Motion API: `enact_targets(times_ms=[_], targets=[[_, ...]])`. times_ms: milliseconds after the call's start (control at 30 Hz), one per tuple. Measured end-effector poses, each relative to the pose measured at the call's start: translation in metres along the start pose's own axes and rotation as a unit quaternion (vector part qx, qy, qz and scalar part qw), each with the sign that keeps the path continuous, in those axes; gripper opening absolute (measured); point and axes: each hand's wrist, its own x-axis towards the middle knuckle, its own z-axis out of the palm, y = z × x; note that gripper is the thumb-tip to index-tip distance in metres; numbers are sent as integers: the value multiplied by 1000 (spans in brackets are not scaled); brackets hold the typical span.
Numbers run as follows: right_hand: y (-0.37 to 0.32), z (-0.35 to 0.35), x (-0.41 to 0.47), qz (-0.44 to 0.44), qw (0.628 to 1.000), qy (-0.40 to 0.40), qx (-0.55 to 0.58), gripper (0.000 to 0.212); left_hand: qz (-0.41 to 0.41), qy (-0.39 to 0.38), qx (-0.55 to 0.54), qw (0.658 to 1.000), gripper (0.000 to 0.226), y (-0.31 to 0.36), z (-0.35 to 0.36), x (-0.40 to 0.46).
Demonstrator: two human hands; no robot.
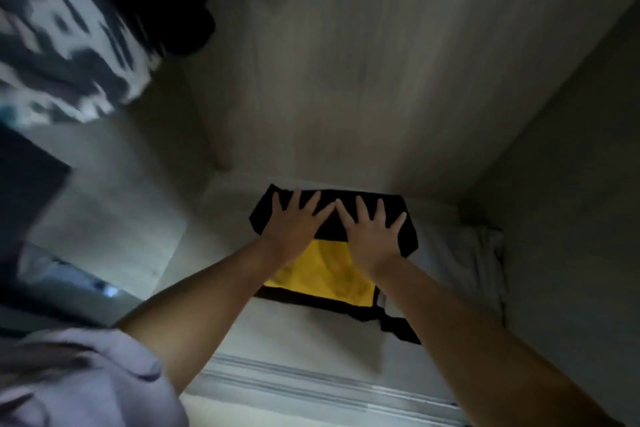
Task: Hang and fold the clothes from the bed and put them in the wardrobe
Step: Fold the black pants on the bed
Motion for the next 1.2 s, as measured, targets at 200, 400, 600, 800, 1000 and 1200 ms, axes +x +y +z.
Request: enact_targets(times_ms=[200, 400, 600, 800, 1000, 1200], targets=[[-24, 134, 52, 59, 994, -65, 70, 90, 32, -10, -8, 999, 74, 12, 145, 53], [-38, 170, 56, 49, 975, -178, 124, 101, 23, -134, -94, 986, 97, 15, 184, 39], [-11, 51, 26, -19, 942, -229, 243, 57, 15, -232, -103, 967, 70, 27, 64, 13], [28, -106, -43, 114, 967, -77, 215, 35, -42, -25, -274, 961, 27, 39, -123, -27], [73, -282, -129, 149, 967, -22, 207, 38, 1, 28, -242, 970, 25, 27, -310, -79], [114, -405, -213, 164, 971, 30, 169, 41, 60, 93, -210, 971, 27, 16, -458, -122]])
